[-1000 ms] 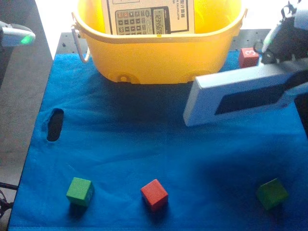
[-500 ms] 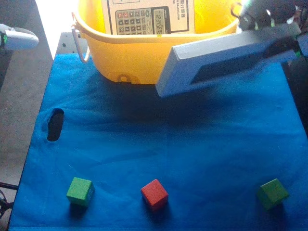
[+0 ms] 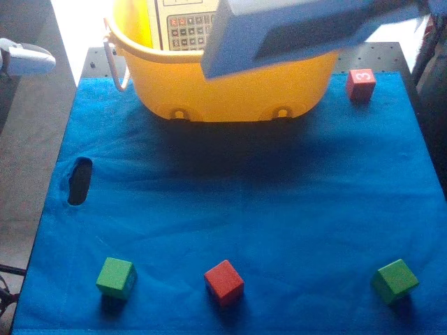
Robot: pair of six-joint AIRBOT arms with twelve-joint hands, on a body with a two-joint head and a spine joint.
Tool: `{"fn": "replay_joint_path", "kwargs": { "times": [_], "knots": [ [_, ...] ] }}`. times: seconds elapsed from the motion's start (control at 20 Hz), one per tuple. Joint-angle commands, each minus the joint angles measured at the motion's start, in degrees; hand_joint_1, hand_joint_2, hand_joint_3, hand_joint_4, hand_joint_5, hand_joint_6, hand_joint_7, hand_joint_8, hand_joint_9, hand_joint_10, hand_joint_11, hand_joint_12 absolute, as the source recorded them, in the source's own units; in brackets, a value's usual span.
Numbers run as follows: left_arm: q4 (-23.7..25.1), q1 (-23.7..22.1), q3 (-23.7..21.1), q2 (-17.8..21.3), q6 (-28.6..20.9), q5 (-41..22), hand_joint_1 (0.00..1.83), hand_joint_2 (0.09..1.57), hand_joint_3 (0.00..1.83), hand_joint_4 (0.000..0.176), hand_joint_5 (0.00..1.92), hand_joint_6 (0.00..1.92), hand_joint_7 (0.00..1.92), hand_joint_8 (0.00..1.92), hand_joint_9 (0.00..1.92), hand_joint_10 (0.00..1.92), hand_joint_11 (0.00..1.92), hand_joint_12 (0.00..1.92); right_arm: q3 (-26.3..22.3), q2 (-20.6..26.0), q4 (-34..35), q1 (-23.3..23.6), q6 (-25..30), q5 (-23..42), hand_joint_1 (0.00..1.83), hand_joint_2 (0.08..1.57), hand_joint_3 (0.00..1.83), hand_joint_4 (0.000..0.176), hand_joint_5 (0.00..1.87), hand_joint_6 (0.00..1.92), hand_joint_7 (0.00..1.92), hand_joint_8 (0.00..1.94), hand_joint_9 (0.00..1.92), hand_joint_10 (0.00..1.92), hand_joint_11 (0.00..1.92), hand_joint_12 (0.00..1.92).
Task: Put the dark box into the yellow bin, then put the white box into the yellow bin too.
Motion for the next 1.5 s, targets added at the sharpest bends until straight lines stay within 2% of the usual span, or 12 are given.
{"fn": "replay_joint_path", "kwargs": {
  "times": [0.0,0.1,0.3,0.55,0.75,0.8,0.9,1.0,1.1,1.25,1.35,1.45],
  "knots": [
    [-2.3,-0.3,0.5,-0.3,0.0,-6.6,1.17,0.92,0.0,0.0,0.47,0.0,0.37,0.0,0.36,0.0,0.03,0.74,0.2,-0.1,3.1,1.8,-2.0,1.4,1.3,1.01,0.0,0.0,1.21,0.39,1.3,0.64,1.29,0.72,1.09,1.37],
    [-2.3,-0.2,0.6,-0.5,0.0,-6.8,1.18,0.92,0.0,0.0,0.46,0.0,0.37,0.0,0.37,0.0,0.03,0.75,0.4,-0.3,10.1,2.5,-9.7,1.4,1.3,1.02,0.0,0.0,1.17,0.44,1.28,0.69,1.26,0.74,1.09,1.3],
    [-2.4,-0.2,0.6,-0.5,0.0,-7.4,1.2,0.91,0.0,0.0,0.45,0.0,0.35,0.0,0.34,0.0,0.01,0.74,2.2,-1.2,11.5,5.0,-12.7,1.4,1.3,1.01,0.0,0.0,1.24,0.32,1.3,0.66,1.29,0.78,1.12,1.39],
    [-2.5,-0.3,0.6,-0.7,-0.1,-8.5,1.19,0.89,0.0,0.0,0.42,0.01,0.34,0.0,0.33,0.0,0.0,0.74,4.1,-2.1,19.5,5.2,-20.7,1.1,1.3,1.0,0.0,0.0,1.21,0.43,1.32,0.58,1.3,0.75,1.11,1.4],
    [-2.5,-0.4,0.7,-1.3,-0.1,-9.2,1.21,0.88,0.0,0.0,0.46,0.01,0.35,0.0,0.33,0.0,0.01,0.73,6.7,-4.4,20.7,4.8,-21.0,-0.2,1.3,1.01,0.0,0.0,1.17,0.52,1.34,0.54,1.31,0.69,1.12,1.36],
    [-2.5,-0.5,0.8,-1.6,-0.1,-9.7,1.21,0.88,0.0,0.0,0.44,0.0,0.32,0.0,0.34,0.0,0.02,0.73,8.3,-6.0,21.3,3.7,-21.0,-1.4,1.29,1.02,0.0,0.0,1.11,0.65,1.33,0.52,1.28,0.57,1.08,1.21],
    [-2.4,-0.6,0.8,-1.8,-0.1,-9.8,1.22,0.88,0.0,0.0,0.44,0.0,0.31,0.0,0.34,0.0,0.04,0.74,9.4,-6.9,22.2,2.7,-21.0,-1.6,1.28,1.02,0.0,0.0,1.09,0.7,1.32,0.51,1.32,0.4,1.06,1.08],
    [-2.4,-0.7,0.9,-1.9,-0.1,-9.9,1.22,0.88,0.0,0.0,0.44,0.0,0.32,0.0,0.34,0.0,0.04,0.75,11.9,-9.3,24.4,0.5,-21.0,-1.6,1.29,1.01,0.0,0.0,1.13,0.61,1.36,0.45,1.4,0.29,1.11,1.12],
    [-2.4,-0.7,0.9,-2.1,-0.1,-10.1,1.18,0.89,0.0,0.0,0.42,0.0,0.33,0.0,0.36,0.0,0.05,0.79,14.3,-11.7,26.1,-1.5,-21.0,-1.6,1.29,1.02,0.0,0.0,1.07,0.73,1.35,0.46,1.41,0.21,1.12,1.07],
    [-2.4,-0.8,1.0,-2.2,-0.2,-10.4,1.17,0.89,0.0,0.0,0.43,0.01,0.34,0.01,0.37,0.01,0.05,0.81,17.3,-14.6,27.8,-3.5,-21.0,-1.6,1.29,1.02,0.0,0.0,1.08,0.68,1.34,0.51,1.43,0.18,1.13,1.09],
    [-2.3,-1.1,1.0,-2.3,-0.4,-10.5,1.17,0.9,0.01,0.0,0.42,0.0,0.33,0.0,0.36,0.0,0.07,0.81,18.2,-15.6,28.7,-4.0,-21.0,-1.6,1.3,1.02,0.0,0.0,1.1,0.62,1.34,0.53,1.44,0.18,1.09,1.24],
    [-2.2,-1.4,1.1,-2.5,-0.5,-10.4,1.17,0.9,0.0,0.0,0.42,0.0,0.33,0.0,0.36,0.0,0.05,0.85,18.4,-15.8,29.0,-4.2,-21.0,-1.6,1.19,1.05,0.0,0.0,1.11,0.75,1.35,0.19,1.45,0.25,1.13,1.29]
  ]
}}
